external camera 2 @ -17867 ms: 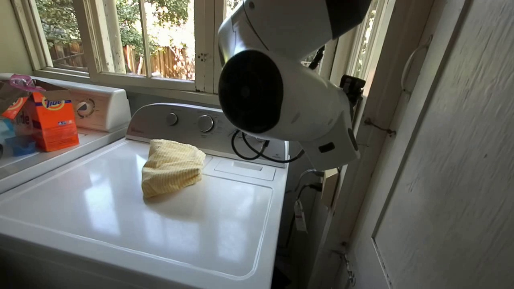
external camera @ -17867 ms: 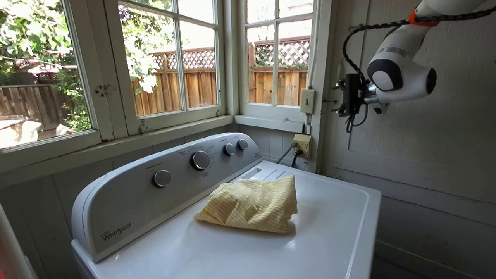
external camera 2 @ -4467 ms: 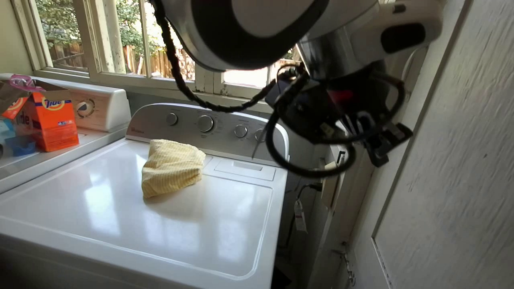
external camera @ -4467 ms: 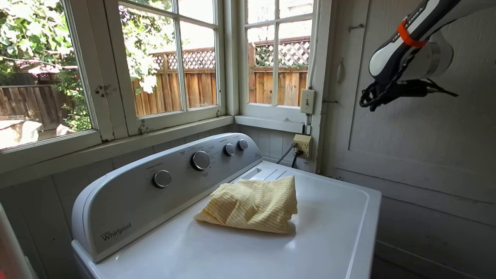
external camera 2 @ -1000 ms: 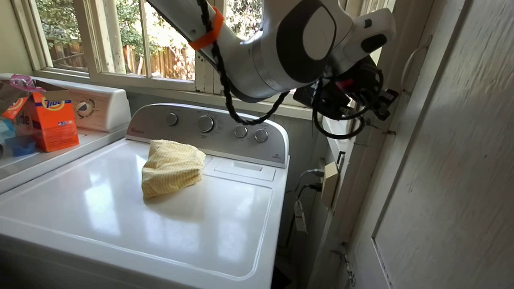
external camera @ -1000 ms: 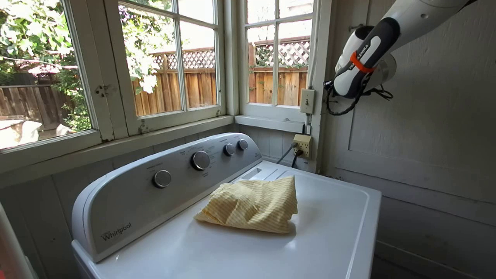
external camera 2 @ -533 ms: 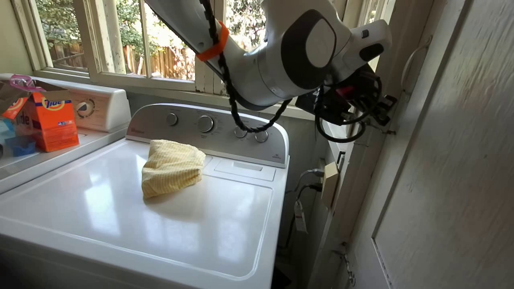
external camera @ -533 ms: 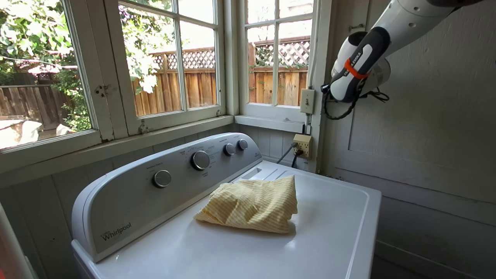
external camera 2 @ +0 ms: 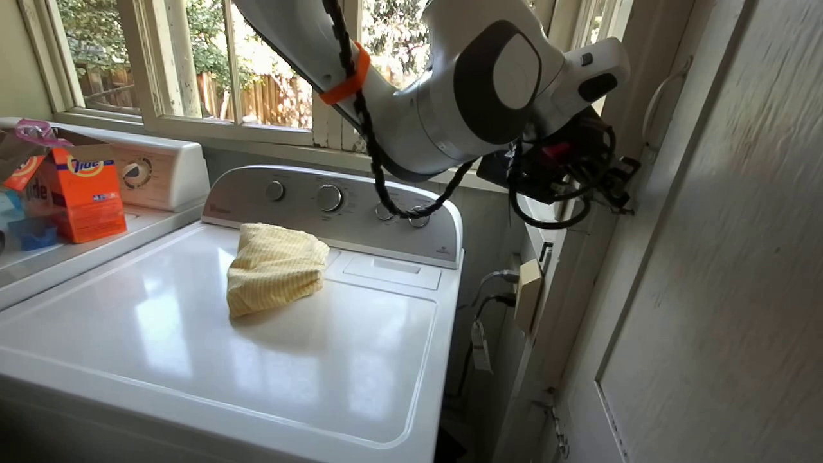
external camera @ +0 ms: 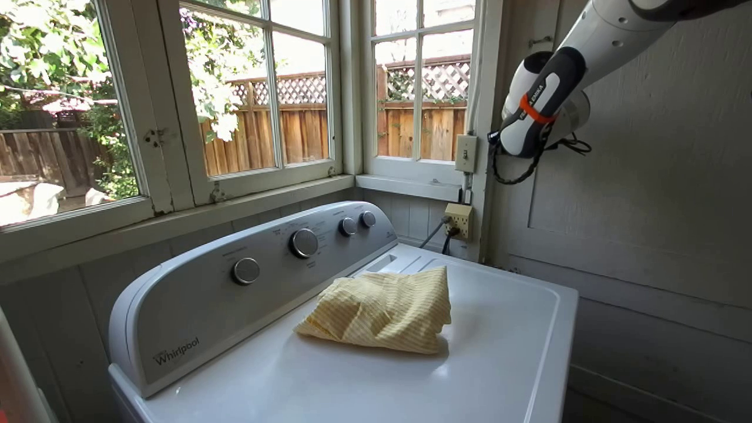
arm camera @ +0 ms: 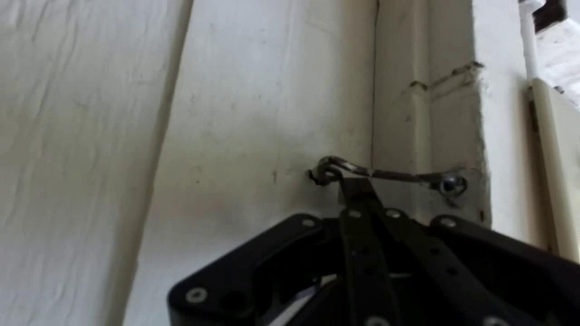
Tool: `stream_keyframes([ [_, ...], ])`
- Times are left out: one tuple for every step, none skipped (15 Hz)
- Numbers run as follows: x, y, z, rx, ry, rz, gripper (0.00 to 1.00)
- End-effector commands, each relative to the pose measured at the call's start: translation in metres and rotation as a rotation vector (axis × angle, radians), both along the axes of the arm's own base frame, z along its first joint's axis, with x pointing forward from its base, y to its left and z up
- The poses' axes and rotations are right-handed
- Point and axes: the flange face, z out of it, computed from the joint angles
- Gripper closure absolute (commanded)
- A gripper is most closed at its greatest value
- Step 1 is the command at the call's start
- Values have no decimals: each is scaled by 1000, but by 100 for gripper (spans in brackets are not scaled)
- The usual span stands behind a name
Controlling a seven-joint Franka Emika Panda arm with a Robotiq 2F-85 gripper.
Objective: Unlatch the hook on the door
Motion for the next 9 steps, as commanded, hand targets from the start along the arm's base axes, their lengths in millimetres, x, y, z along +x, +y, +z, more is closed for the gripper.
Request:
stream_keyframes([
  [1, -2, 4, -31, 73, -46, 100],
  [0, -3, 6, -39, 106, -58, 100],
  [0, -2, 7, -45, 132, -67, 100],
  [1, -1, 8, -50, 153, -76, 100],
  [1, 0, 8, -45, 168, -82, 100],
  [1, 1, 8, -38, 170, -87, 100],
  [1, 1, 9, -38, 180, -95, 100],
  [-2, 0, 11, -46, 194, -107, 100],
  [-10, -3, 16, -54, 237, -126, 100],
])
